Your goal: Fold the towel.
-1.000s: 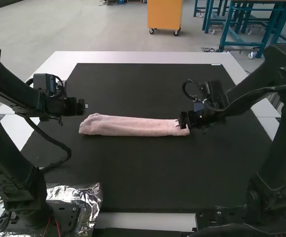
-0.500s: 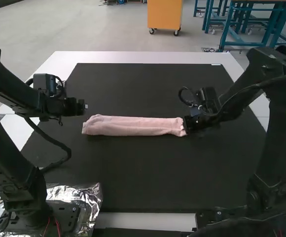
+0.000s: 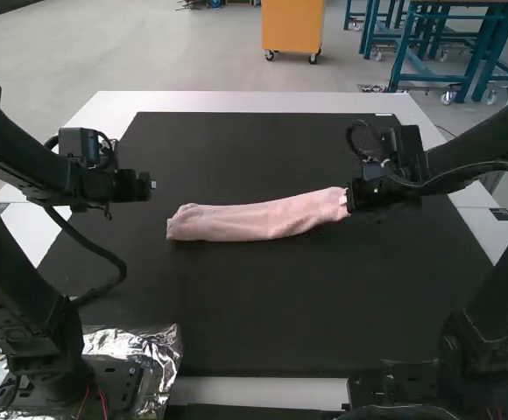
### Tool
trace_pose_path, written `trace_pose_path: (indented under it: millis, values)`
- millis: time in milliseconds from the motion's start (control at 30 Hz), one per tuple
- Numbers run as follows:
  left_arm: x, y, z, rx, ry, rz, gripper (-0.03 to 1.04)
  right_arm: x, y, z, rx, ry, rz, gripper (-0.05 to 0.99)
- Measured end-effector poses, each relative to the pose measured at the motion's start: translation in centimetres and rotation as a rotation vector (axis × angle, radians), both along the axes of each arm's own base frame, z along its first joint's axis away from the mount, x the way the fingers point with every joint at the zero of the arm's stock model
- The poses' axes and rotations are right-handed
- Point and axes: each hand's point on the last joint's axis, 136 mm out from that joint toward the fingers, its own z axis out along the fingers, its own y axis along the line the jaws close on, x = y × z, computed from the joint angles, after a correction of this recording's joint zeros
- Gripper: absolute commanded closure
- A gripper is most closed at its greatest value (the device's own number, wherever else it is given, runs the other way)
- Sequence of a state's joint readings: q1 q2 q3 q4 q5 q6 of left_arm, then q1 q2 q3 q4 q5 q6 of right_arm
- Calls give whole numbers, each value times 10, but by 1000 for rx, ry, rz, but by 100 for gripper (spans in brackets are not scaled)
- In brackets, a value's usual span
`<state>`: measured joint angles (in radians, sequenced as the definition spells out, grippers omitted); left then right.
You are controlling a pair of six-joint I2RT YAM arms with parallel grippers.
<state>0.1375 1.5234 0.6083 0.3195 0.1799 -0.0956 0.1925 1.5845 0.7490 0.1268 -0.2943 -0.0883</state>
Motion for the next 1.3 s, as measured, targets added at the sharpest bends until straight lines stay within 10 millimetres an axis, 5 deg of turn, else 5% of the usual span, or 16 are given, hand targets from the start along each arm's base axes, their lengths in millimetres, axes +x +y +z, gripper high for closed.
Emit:
trace_pose_path:
  millis: [167,367,733,1300]
  values:
    - [4,1,7,7,-18,-2,4,-2,27,20,41,-25,64,96]
    - [4,11,13,15,-34,27,4,-27,103,28,75,-23,235,96]
    - [-3,51,10,43,-38,124,4,-53,206,6,107,22,421,96]
    - [-19,55,-9,64,-19,130,4,-43,309,-10,124,-4,543,96]
